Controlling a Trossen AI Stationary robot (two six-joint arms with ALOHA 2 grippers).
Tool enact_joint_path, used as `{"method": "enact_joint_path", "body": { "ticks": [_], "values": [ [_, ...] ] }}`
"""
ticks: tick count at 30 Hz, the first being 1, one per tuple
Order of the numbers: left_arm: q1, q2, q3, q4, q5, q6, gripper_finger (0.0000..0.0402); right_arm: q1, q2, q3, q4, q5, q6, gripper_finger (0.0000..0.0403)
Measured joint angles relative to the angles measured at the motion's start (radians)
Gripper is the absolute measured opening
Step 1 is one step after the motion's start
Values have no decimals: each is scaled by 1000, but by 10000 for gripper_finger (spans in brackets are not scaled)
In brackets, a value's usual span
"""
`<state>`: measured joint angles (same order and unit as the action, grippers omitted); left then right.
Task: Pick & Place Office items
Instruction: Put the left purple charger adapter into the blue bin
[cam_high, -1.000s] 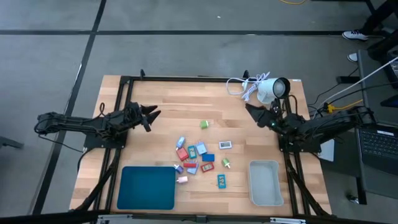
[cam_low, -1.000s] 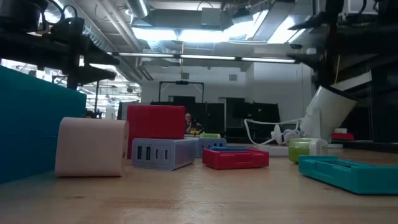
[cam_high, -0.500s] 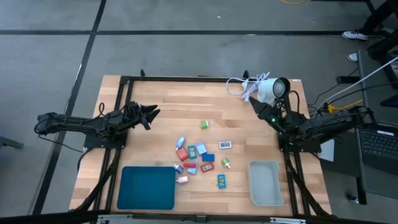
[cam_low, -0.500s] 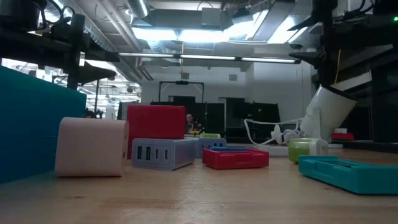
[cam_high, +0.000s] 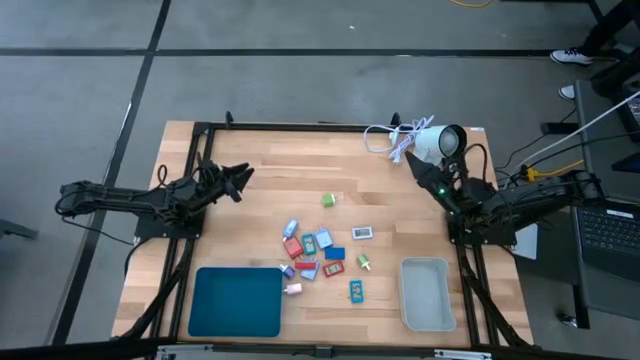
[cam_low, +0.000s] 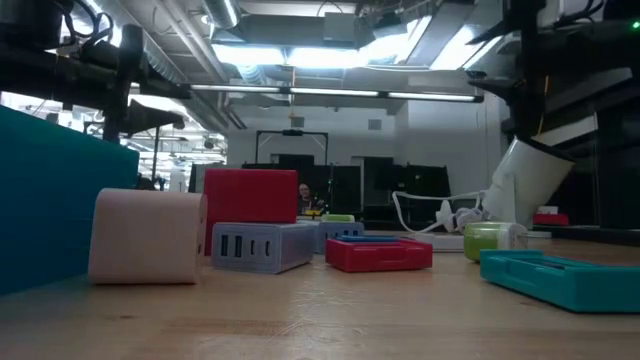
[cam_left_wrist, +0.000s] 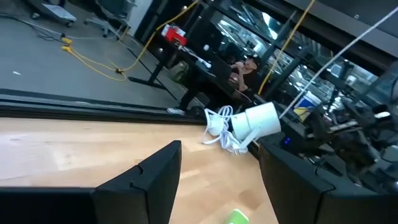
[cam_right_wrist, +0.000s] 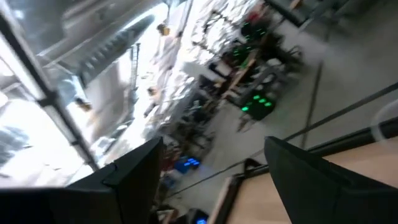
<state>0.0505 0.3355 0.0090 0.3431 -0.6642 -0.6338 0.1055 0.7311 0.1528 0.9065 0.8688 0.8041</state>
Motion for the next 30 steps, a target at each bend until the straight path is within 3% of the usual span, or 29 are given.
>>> {"method": "enact_joint_path", "body": {
  "ticks": [12, 20, 25, 30],
  "values": [
    [0, 0, 0, 51, -99, -98, 210, 0, 0, 0, 42, -13, -27, 284],
    [0, 18, 0, 33, 5, -177, 210, 0, 0, 0, 52, -13, -26, 284],
    [0, 35, 7, 26, 166, -228, 210, 0, 0, 0, 110, -24, -35, 284],
    [0, 92, 111, -115, 287, -192, 210, -1, 0, 0, 112, -24, -40, 284]
  ]
}}
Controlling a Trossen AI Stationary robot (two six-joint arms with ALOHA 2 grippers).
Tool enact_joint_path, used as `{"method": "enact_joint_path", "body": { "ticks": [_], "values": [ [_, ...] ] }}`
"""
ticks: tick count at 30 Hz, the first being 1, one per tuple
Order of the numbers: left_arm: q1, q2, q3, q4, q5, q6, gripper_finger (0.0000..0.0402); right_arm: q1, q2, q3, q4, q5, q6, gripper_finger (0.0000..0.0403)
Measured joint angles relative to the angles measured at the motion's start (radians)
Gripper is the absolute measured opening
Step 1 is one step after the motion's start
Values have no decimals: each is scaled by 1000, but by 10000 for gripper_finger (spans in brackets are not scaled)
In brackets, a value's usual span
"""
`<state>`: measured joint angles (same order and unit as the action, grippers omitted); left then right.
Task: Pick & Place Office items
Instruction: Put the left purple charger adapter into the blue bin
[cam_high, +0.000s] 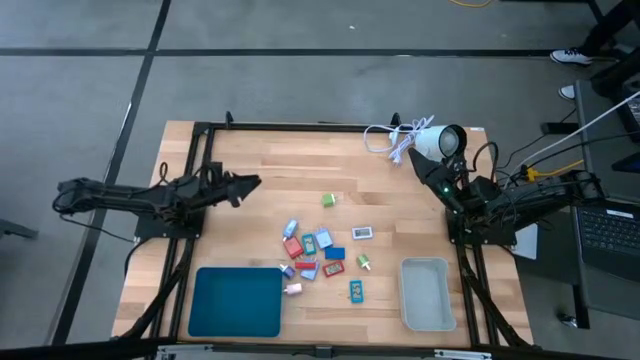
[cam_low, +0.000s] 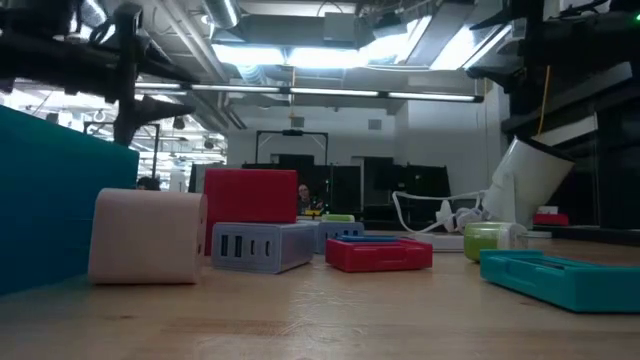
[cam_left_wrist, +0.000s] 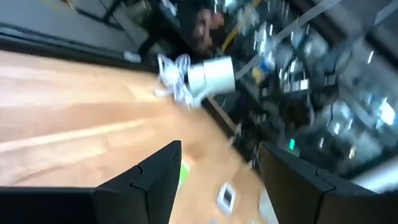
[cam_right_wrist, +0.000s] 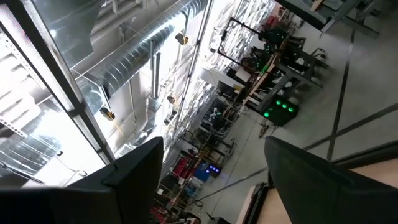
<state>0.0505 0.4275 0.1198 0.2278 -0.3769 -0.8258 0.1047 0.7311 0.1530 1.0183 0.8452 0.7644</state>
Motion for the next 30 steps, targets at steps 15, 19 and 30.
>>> {"method": "enact_joint_path", "body": {
  "ticks": [15, 19, 30],
  "values": [
    [-12, 489, 602, -716, 68, 156, 276, 1, 0, 0, 0, 1, 15, 284],
    [-41, 684, 701, -737, 67, 158, 277, 1, 0, 0, -1, 25, -14, 284],
    [-55, 1081, 1009, -990, 103, -6, 283, 0, 0, 0, -10, -109, -57, 284]
  ]
}}
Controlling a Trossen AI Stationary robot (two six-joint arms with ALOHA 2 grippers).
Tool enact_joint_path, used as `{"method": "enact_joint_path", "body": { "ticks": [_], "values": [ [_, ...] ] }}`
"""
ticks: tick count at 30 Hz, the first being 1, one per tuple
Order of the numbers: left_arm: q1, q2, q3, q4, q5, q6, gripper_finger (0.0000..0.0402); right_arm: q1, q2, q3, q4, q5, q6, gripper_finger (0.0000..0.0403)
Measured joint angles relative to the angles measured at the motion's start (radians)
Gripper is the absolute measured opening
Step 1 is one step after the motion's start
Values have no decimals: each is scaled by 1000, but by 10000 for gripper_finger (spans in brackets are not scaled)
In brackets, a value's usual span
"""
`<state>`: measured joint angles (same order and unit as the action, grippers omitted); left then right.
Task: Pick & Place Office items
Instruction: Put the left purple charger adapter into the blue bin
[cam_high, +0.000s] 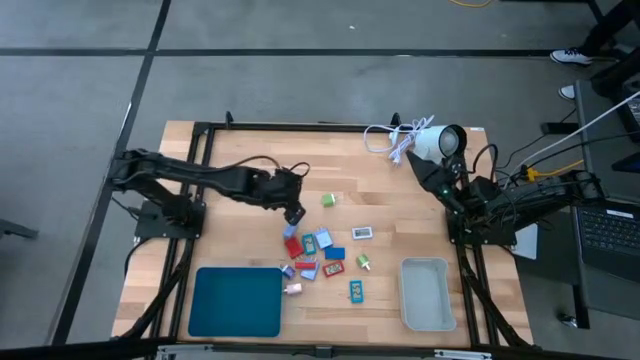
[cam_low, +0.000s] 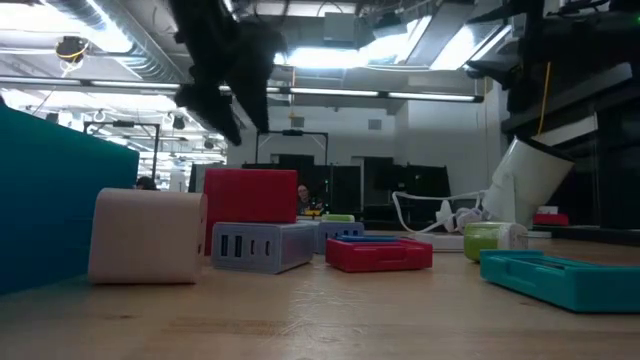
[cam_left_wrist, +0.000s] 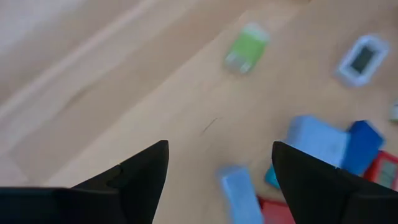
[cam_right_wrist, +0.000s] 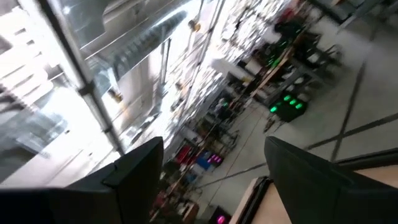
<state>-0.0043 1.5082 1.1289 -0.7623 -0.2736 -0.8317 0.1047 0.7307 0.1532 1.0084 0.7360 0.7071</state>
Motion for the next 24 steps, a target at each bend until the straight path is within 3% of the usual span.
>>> {"method": "enact_joint_path", "body": {
  "ticks": [4, 14, 24],
  "values": [
    [9, 59, 36, -81, 43, -94, 296, -6, 0, 0, -44, -100, 91, 284],
    [-19, 106, 36, -95, 93, -269, 302, -68, 0, 0, -66, -271, 121, 284],
    [-30, 201, 36, -37, 173, -326, 309, -170, 0, 0, -84, -421, 183, 284]
  ]
}}
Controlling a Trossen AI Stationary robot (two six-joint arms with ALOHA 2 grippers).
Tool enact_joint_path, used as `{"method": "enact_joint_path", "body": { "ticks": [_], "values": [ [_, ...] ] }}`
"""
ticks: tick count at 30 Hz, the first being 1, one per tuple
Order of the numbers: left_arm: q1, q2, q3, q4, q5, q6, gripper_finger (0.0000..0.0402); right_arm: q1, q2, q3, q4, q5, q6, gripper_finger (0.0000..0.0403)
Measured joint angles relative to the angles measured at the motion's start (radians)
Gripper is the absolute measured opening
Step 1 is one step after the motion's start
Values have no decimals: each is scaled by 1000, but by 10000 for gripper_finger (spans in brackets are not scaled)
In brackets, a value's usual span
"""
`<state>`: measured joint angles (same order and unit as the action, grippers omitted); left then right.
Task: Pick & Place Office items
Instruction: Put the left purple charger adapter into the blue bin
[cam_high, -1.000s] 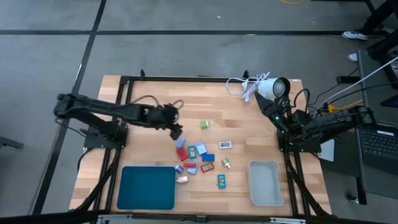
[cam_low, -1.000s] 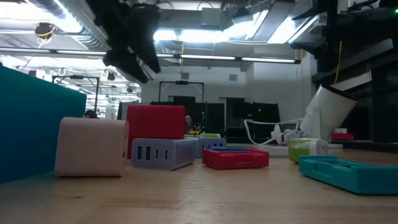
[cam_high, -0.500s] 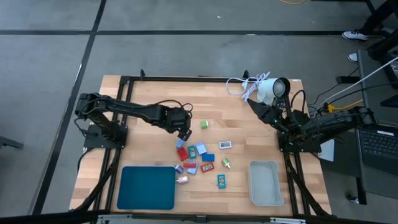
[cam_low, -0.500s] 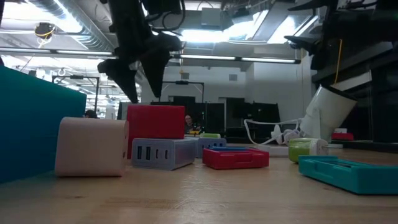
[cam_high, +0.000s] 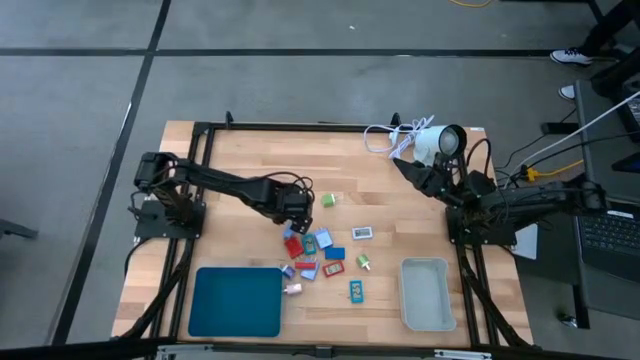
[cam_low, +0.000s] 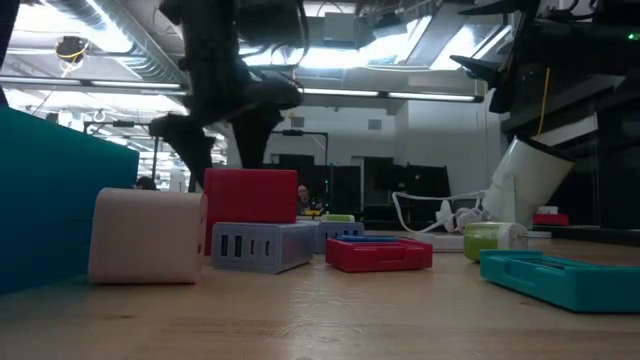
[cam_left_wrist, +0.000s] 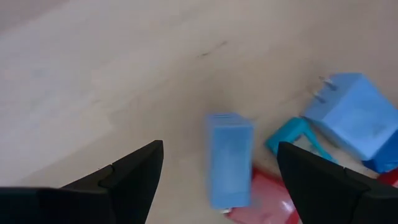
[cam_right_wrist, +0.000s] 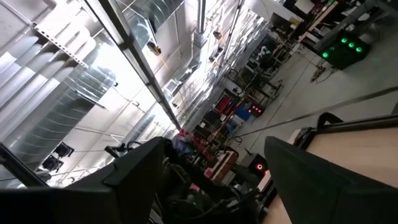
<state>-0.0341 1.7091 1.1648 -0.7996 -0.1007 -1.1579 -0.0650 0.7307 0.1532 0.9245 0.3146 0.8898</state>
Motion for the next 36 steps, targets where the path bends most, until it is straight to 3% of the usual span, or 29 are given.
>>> {"method": "enact_joint_path", "body": {
  "ticks": [16, 20, 26, 36],
  "values": [
    [-5, 133, 0, 14, 84, 9, 300, -85, 0, 0, -5, -73, 42, 284],
    [-5, 174, 1, 18, 155, 37, 252, -94, 0, 0, -5, -73, 45, 284],
    [-1, 178, 1, 0, 162, 69, 118, -98, 0, 0, -5, -72, 45, 284],
    [55, 55, -2, 82, 157, 169, 115, -106, 0, 0, -5, -69, 45, 284]
  ]
}}
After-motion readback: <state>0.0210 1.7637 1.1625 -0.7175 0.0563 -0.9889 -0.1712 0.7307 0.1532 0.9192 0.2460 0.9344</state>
